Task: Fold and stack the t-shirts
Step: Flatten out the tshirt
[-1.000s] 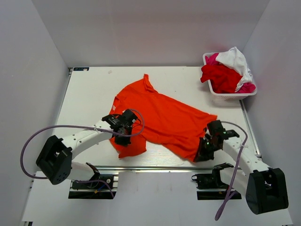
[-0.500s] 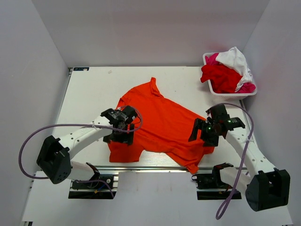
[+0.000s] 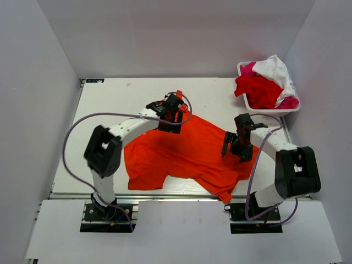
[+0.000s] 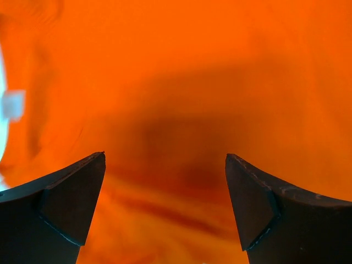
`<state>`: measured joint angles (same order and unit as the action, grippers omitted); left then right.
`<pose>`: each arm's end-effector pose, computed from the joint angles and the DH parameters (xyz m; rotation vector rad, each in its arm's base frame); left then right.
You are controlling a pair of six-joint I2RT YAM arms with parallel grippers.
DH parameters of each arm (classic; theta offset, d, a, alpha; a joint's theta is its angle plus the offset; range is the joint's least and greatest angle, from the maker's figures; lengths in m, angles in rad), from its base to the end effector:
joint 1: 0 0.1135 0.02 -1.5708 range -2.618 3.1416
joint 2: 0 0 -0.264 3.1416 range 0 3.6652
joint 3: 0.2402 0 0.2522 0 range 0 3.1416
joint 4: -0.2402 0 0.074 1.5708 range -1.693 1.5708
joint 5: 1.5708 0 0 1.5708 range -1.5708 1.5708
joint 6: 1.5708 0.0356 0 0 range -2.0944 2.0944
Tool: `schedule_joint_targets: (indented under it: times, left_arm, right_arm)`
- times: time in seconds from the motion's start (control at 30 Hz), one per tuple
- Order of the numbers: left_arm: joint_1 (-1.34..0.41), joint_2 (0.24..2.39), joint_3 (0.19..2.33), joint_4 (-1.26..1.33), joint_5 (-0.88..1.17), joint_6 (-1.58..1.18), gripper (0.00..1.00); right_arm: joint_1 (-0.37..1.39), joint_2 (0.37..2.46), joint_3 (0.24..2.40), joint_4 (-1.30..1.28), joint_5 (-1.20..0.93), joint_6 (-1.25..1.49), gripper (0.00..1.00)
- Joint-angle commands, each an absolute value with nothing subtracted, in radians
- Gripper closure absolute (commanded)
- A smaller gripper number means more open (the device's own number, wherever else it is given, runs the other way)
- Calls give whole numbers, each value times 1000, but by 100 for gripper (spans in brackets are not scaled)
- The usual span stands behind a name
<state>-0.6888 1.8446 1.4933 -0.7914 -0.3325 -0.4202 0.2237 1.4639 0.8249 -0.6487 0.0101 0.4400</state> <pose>0.3059 -0.2368 0.2418 0.2548 2.5953 0.0735 0.2486 0.0562 0.1728 0.3117 2.8513 0.1195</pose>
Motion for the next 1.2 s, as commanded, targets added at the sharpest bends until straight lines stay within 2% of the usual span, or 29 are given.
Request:
schedule_joint_targets:
  times: [0.0,0.33,0.77,0.97,1.17]
  left_arm:
    - [-641,1972,1584,-719,-287,-364,0]
    - [-526,2238,1749,-701,-230,-333,0]
    - [-272,2338,1730,-770,-301,-371,0]
    - [-210,2310,1824,-794,-344,-362,0]
    - [-213,2289,2003,-819,-283,-312,0]
  right_arm:
    - [219,1537,893,-560,58,430,10]
    - [222,1758,1066,-399,14,353,10]
    - [248,2088,1511,-279,-316,285,10]
    - [275,1981,1572,-259,-359,192,10]
    - [270,1778,1416,-201,-359,124,10]
